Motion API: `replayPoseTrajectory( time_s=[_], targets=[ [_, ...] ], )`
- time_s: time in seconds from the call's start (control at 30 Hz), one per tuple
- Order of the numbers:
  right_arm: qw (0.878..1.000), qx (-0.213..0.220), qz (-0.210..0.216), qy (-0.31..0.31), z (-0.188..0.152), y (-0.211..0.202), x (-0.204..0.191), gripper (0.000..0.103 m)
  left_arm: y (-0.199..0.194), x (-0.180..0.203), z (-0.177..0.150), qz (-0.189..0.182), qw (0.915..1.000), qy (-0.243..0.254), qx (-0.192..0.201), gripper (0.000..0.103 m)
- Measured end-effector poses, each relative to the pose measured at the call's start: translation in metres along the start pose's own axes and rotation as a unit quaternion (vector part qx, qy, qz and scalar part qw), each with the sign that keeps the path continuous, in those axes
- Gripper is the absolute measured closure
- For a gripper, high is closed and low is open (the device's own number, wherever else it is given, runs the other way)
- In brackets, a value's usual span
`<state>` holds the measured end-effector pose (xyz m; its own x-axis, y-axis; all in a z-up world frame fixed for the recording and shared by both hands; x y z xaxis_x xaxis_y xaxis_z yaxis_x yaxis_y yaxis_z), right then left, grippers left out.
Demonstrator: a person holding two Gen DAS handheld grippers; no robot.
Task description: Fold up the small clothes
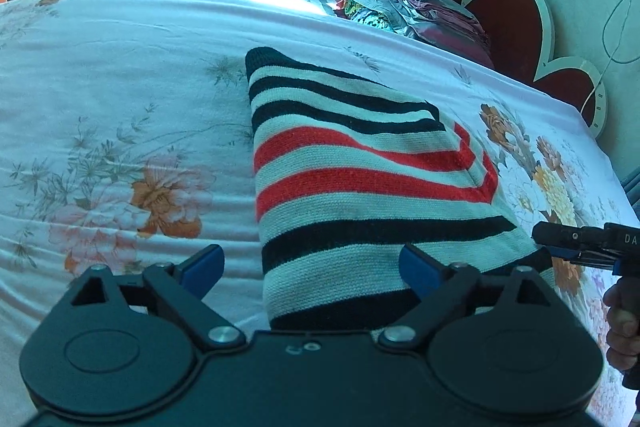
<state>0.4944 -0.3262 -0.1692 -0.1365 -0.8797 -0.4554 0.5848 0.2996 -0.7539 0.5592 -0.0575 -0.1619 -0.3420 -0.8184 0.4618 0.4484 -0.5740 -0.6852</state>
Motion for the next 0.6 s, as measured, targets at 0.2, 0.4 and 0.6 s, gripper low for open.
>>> replayPoseTrajectory(
  time_s=[0.2,0.4,0.6],
  targets=[
    [0.999,-0.032,0.033,0.026,-0.006,0.014,0.006,0.046,0.006,-0.008,-0.003,-0.022,0.9982,-0.055,0.001,0.006],
    [0.995,-0.059,0.066,0.048,-0.005,0.029,0.009,0.038,0.019,-0.011,-0.003,-0.072,0.9924,-0.100,-0.005,0.022],
    [0.990,-0.083,0.107,0.040,-0.001,0.037,0.005,0.035,0.027,-0.011,0.000,-0.078,0.9912,-0.106,-0.011,0.023]
  ],
)
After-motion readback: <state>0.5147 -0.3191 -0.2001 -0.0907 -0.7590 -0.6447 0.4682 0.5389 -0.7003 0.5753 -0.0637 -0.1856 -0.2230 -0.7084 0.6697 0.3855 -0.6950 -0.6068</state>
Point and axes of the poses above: each gripper's, at about its wrist camera, not at the fingertips, and y roughly the way its jaws point, x to its right, z to its top, the point moved 9 cm from there along y, roughly the way its jaws point, and after that the axes turned 14 degrees about -z, right-handed, at the moved point
